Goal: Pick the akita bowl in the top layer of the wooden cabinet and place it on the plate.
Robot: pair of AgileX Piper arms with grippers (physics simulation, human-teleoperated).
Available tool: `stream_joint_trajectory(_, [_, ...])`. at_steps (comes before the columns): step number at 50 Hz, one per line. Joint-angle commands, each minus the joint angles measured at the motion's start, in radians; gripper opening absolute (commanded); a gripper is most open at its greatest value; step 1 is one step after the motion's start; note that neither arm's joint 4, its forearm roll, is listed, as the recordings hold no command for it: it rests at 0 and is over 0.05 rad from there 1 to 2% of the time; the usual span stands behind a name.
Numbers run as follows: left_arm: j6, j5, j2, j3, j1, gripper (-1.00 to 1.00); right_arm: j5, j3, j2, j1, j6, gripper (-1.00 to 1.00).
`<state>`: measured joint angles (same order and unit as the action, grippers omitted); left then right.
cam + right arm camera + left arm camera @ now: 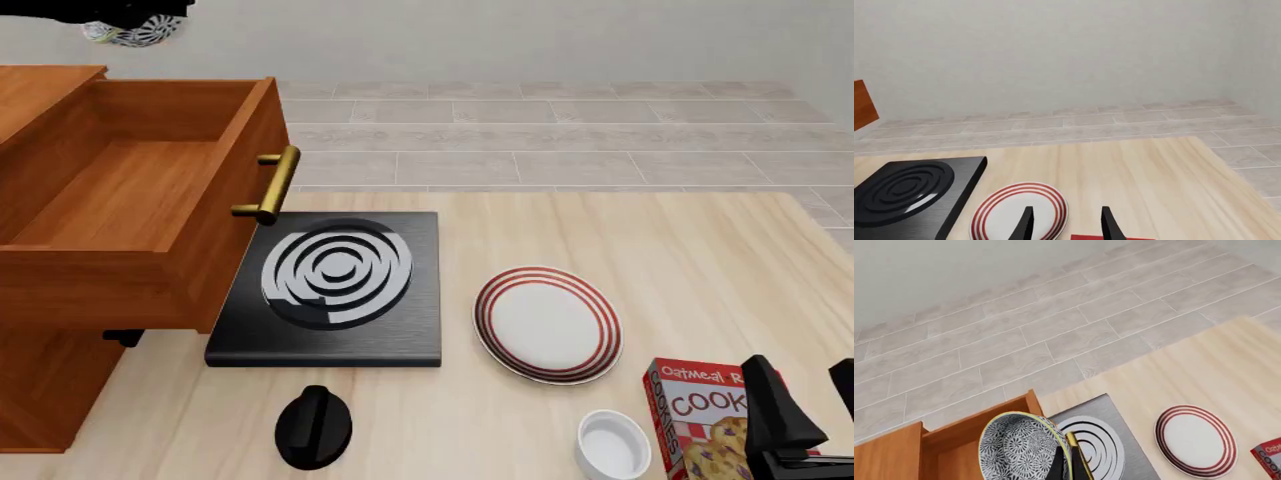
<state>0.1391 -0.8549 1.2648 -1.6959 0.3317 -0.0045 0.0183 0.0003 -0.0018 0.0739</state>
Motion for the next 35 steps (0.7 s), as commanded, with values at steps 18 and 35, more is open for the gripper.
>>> stream_joint_trajectory(18, [0.043,-0.015,0.082,-0.140,0.153,-1.00,-0.003,0.003,0.000,0.003,0.003,1.00])
stream_joint_trajectory(35, [0.066,0.030,0.099,-0.112,0.206,-1.00,-0.008,0.004,0.000,0.012,-0.002,1.00])
